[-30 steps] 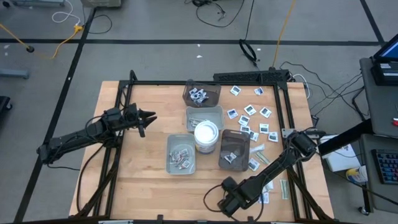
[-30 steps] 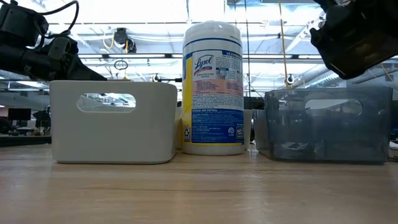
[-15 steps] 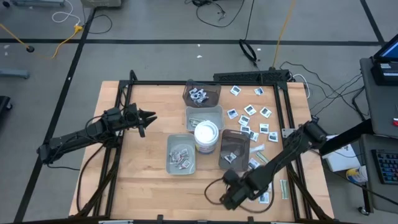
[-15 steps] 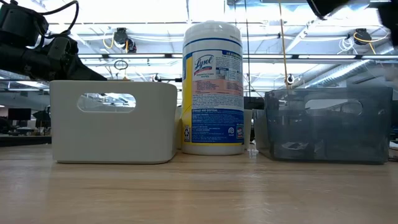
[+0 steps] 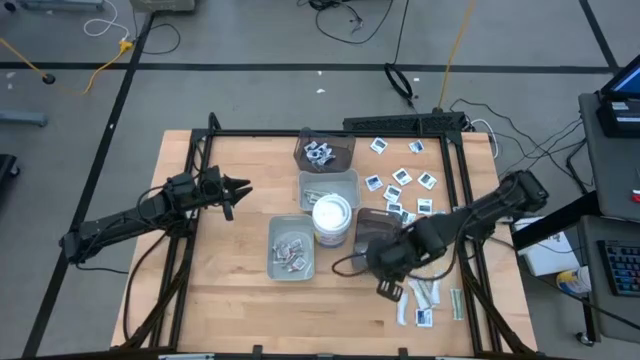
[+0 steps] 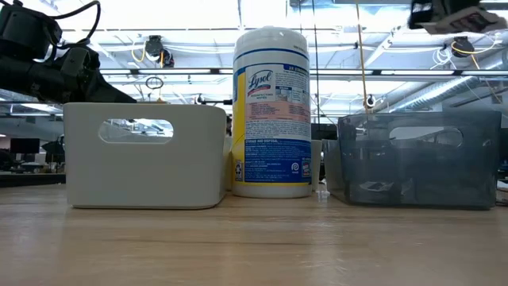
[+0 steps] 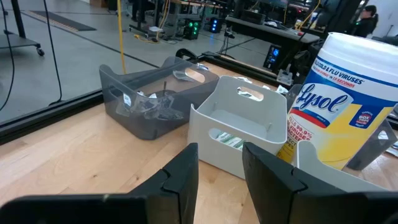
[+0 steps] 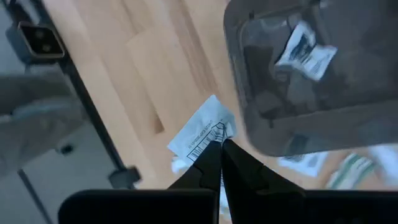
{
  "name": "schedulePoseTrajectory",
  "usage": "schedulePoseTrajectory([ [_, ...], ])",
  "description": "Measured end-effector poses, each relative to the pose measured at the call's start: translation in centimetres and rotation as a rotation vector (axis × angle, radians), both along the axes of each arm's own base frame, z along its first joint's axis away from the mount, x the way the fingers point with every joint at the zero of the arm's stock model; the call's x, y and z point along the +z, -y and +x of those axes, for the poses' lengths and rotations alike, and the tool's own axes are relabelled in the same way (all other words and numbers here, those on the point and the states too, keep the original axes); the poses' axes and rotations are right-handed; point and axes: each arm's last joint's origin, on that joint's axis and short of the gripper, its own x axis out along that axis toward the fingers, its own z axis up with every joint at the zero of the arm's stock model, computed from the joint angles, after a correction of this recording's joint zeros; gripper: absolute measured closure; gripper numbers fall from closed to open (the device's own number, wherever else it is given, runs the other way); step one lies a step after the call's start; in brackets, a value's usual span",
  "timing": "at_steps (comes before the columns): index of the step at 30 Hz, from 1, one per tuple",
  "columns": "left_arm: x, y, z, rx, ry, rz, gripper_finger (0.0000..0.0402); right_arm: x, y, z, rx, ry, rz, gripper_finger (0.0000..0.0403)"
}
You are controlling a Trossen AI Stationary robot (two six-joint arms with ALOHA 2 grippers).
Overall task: Pick & Place First Aid Supplies
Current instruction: Put the alcohol pad into the top transparent black bin
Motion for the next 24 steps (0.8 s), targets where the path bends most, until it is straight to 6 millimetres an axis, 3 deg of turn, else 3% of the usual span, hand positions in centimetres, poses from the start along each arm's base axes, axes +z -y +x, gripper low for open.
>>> schedulePoseTrajectory([
  [5, 0.0, 0.0, 0.0, 0.000, 0.000, 0.000, 0.0273, 1.1, 3.1, -0.3, 0.095, 0.001, -0.023, 0.0403],
  [13, 0.0, 0.0, 0.0, 0.000, 0.000, 0.000, 0.0273, 1.0, 9.9, -0.6, 0.141, -0.126, -0.098, 0.0403],
  [24, 0.0, 0.0, 0.0, 0.000, 0.000, 0.000, 0.0273, 1.0, 20.4, -1.5, -0.008, -0.152, -0.201, 0.0403],
])
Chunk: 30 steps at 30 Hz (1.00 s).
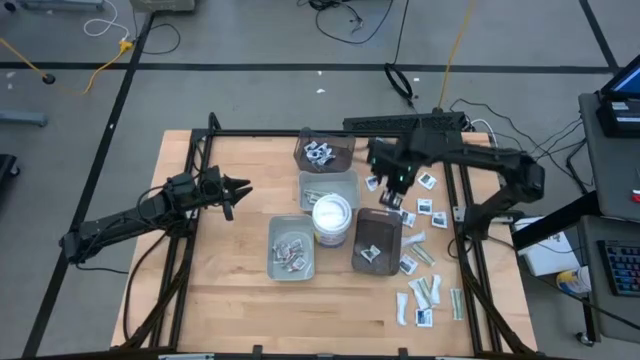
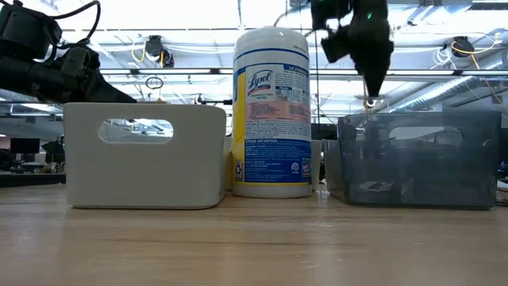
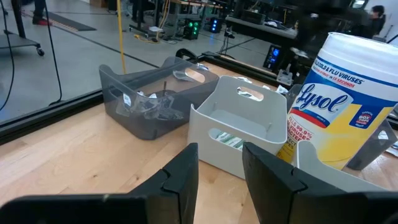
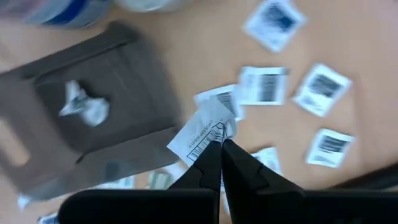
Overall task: Pick & Place First Aid Supplies
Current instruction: Put the alcohol pad into the top transparent black bin
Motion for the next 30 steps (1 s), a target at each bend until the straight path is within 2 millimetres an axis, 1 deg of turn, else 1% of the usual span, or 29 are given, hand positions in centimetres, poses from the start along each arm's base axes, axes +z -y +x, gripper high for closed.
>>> schedulePoseTrajectory([
  [4, 0.0, 0.0, 0.0, 0.000, 0.000, 0.000, 0.0273, 0.0, 3.6, -1.2, -0.091, -0.012, -0.038, 0.0403],
  [7, 0.0, 0.0, 0.0, 0.000, 0.000, 0.000, 0.0273, 0.0, 5.7, -2.2, -0.141, -0.030, -0.075, 0.0403],
  [12, 0.0, 0.0, 0.0, 0.000, 0.000, 0.000, 0.0273, 0.0, 8.2, -3.7, -0.233, -0.031, -0.074, 0.0403],
  [16, 0.0, 0.0, 0.0, 0.000, 0.000, 0.000, 0.0273, 0.0, 9.6, -4.3, -0.230, -0.007, -0.090, 0.0403],
  [18, 0.0, 0.0, 0.0, 0.000, 0.000, 0.000, 0.0273, -0.7, 10.5, -3.8, -0.231, -0.019, -0.082, 0.0403],
  [22, 0.0, 0.0, 0.0, 0.000, 0.000, 0.000, 0.0273, -2.7, 12.2, -1.7, -0.214, -0.093, -0.033, 0.0403],
  [27, 0.0, 0.0, 0.0, -0.001, 0.000, 0.000, 0.0273, -3.7, 14.7, 1.2, -0.167, -0.086, -0.008, 0.0403],
  [30, 0.0, 0.0, 0.0, 0.000, 0.000, 0.000, 0.0273, -3.6, 16.3, 3.2, -0.127, -0.054, -0.029, 0.0403],
])
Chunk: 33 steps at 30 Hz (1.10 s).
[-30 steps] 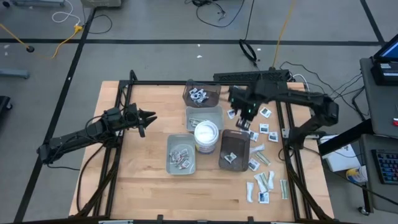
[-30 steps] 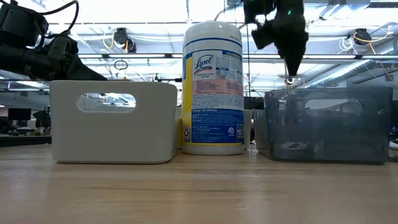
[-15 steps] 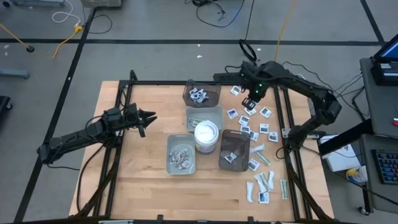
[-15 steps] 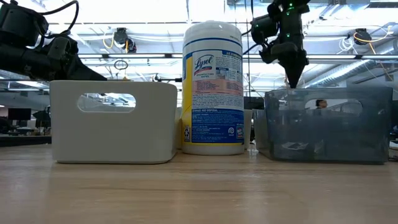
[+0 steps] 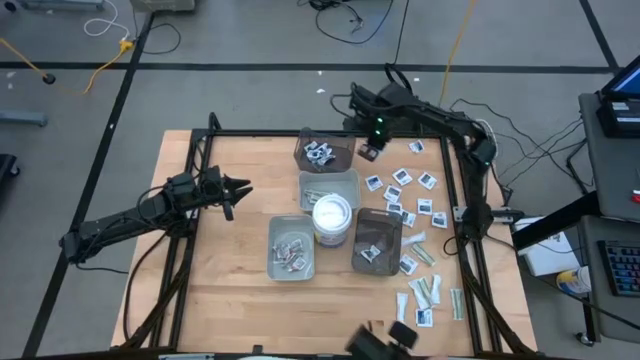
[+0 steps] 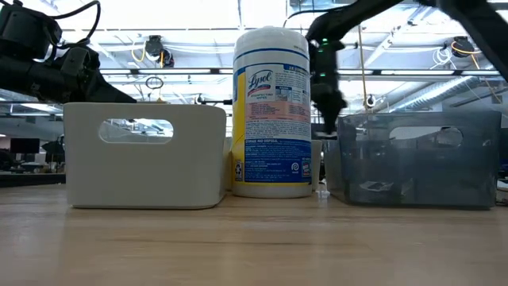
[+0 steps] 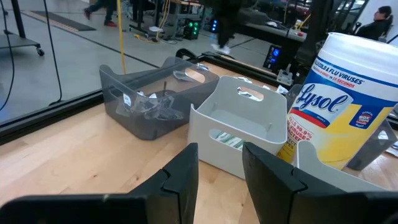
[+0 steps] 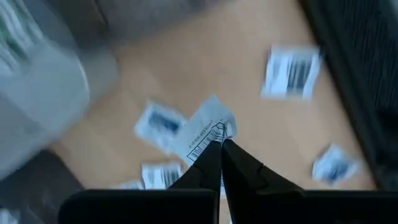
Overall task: Pick & Place First Aid Supplies
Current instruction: Put the alcohol pad into the top transparent black bin
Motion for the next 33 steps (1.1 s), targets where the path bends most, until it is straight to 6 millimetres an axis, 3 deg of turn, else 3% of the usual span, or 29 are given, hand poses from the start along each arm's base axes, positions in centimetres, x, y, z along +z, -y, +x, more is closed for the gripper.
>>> schedulePoseTrajectory([
  [7, 0.0, 0.0, 0.0, 0.000, 0.000, 0.000, 0.0273, 1.0, 2.9, 4.2, 0.092, 0.110, -0.060, 0.0403],
  [13, 0.0, 0.0, 0.0, 0.000, 0.000, 0.000, 0.0273, 1.2, 3.7, 6.4, 0.121, 0.177, -0.081, 0.0403],
  [27, 0.0, 0.0, 0.0, 0.000, 0.000, 0.000, 0.0273, -2.3, 3.1, 10.1, 0.218, 0.229, -0.117, 0.0403],
  [33, 0.0, 0.0, 0.0, 0.000, 0.000, 0.000, 0.0273, -4.3, 2.3, 10.7, 0.275, 0.222, -0.086, 0.0400],
])
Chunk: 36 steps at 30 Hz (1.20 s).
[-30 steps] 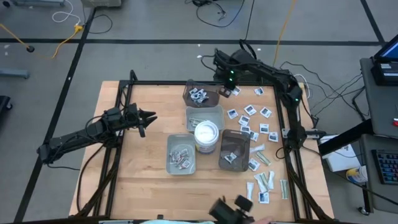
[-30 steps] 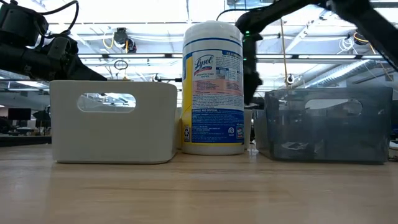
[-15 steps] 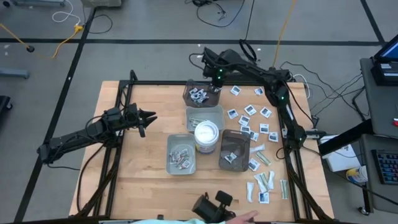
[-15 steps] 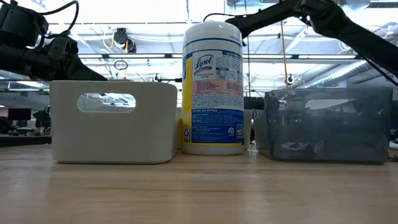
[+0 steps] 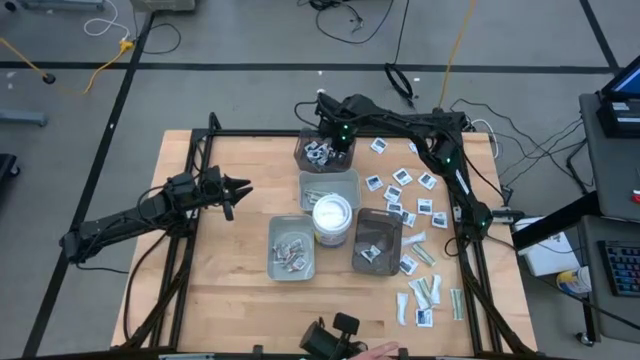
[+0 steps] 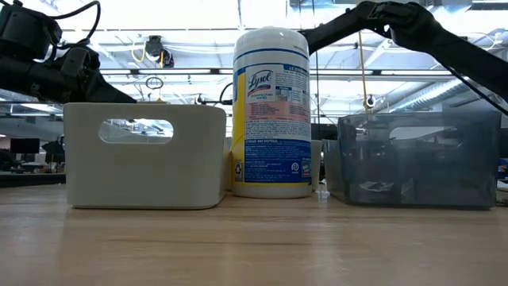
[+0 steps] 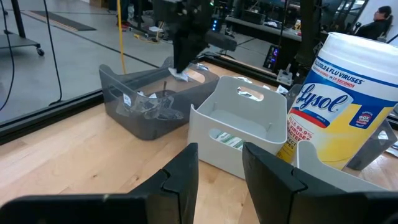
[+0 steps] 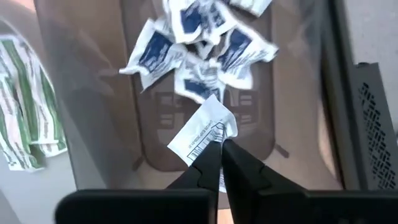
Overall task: Pick & Place First Aid Supplies
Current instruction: Put the alcohol pad into the top transparent black bin
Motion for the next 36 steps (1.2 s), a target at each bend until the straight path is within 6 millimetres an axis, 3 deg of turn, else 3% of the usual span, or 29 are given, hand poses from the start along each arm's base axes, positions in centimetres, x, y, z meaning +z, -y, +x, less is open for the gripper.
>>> schedulePoseTrajectory([
  [4, 0.0, 0.0, 0.0, 0.000, 0.000, 0.000, 0.0273, -0.2, -0.2, 0.0, 0.005, 0.001, 0.028, 0.0367],
  [12, 0.0, 0.0, 0.0, 0.000, 0.000, 0.000, 0.0273, -0.1, 0.1, 0.2, -0.054, 0.018, -0.001, 0.0223],
  [16, 0.0, 0.0, 0.0, 0.000, 0.000, 0.000, 0.0273, 1.2, 0.2, -0.5, -0.072, 0.035, -0.008, 0.0178],
  [22, 0.0, 0.0, 0.0, -0.001, 0.000, 0.000, 0.0273, 4.9, -0.4, -3.6, -0.184, 0.022, 0.024, 0.0167],
  [29, 0.0, 0.0, 0.0, -0.001, 0.000, 0.000, 0.0273, 5.9, -3.2, -8.3, -0.226, -0.007, 0.048, 0.0179],
  [36, 0.0, 0.0, 0.0, -0.001, 0.000, 0.000, 0.0273, 4.9, -7.3, -13.5, -0.361, -0.048, 0.103, 0.0181],
])
